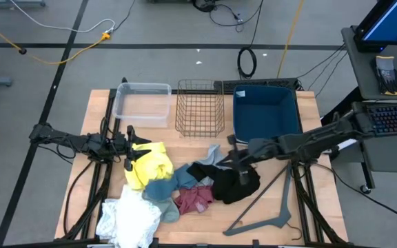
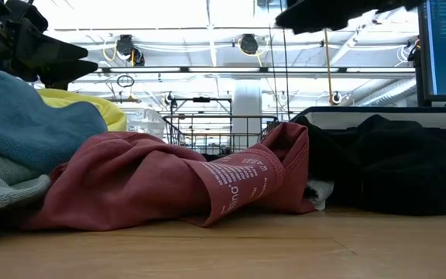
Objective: Pick & Place Cloths
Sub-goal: Put the gray shorts into the wire basket
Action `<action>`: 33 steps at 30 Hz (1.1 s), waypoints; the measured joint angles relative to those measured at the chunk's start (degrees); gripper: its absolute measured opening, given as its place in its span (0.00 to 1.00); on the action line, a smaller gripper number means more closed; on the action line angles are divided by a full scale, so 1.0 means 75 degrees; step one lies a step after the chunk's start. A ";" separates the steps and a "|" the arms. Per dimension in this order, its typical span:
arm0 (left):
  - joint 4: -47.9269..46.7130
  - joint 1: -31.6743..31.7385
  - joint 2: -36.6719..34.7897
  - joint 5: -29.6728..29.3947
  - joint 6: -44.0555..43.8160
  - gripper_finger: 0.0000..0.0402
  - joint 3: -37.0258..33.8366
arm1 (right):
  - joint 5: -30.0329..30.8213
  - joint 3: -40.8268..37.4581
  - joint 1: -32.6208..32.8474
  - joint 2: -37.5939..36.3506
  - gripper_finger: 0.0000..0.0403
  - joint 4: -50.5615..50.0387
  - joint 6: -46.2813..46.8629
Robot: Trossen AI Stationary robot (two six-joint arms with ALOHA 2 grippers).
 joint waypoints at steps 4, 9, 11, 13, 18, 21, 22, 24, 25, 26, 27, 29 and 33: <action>-0.0003 -0.0001 -0.0001 0.0003 -0.0002 0.46 0.0000 | 0.0091 0.0857 0.0003 0.0855 0.01 -0.0838 0.0142; -0.0006 -0.0003 0.0000 0.0006 -0.0006 0.46 -0.0001 | 0.0395 0.1752 0.0003 0.1760 0.11 -0.1961 0.0155; -0.0006 -0.0003 -0.0003 0.0006 -0.0009 0.46 0.0000 | 0.0849 0.2010 -0.0010 0.2045 0.18 -0.2387 0.0161; -0.0009 -0.0001 0.0000 0.0009 -0.0012 0.46 0.0000 | 0.1188 0.2131 -0.0081 0.2286 0.26 -0.2727 0.0166; -0.0017 -0.0002 -0.0003 0.0020 -0.0015 0.46 -0.0001 | 0.1299 0.2151 -0.0400 0.2656 0.47 -0.3160 -0.0049; -0.0019 -0.0002 -0.0001 0.0023 -0.0015 0.46 0.0000 | 0.1290 0.2156 -0.0584 0.2875 0.56 -0.3177 -0.0245; -0.0023 -0.0003 -0.0003 0.0023 -0.0015 0.46 0.0000 | 0.1284 0.2156 -0.0633 0.2945 0.58 -0.3151 -0.0345; -0.0020 -0.0003 -0.0003 0.0023 -0.0015 0.46 0.0000 | 0.1271 0.2156 -0.0746 0.3091 0.61 -0.2972 -0.0526; -0.0020 -0.0003 -0.0003 0.0023 -0.0015 0.46 -0.0003 | 0.1268 0.2156 -0.0796 0.3136 0.62 -0.3000 -0.0592; -0.0026 -0.0003 -0.0001 0.0023 -0.0015 0.46 0.0000 | 0.1266 0.2156 -0.0850 0.3203 0.62 -0.3043 -0.0624; -0.0024 -0.0003 -0.0003 0.0023 -0.0015 0.46 -0.0002 | 0.1264 0.2156 -0.0908 0.3298 0.63 -0.2999 -0.0646; -0.0021 -0.0002 -0.0001 0.0023 -0.0015 0.46 0.0000 | 0.1261 0.2156 -0.1009 0.3481 0.63 -0.2965 -0.0745; -0.0011 -0.0001 0.0000 0.0022 -0.0015 0.46 0.0000 | 0.1077 0.2151 -0.1194 0.3796 0.60 -0.2902 -0.0907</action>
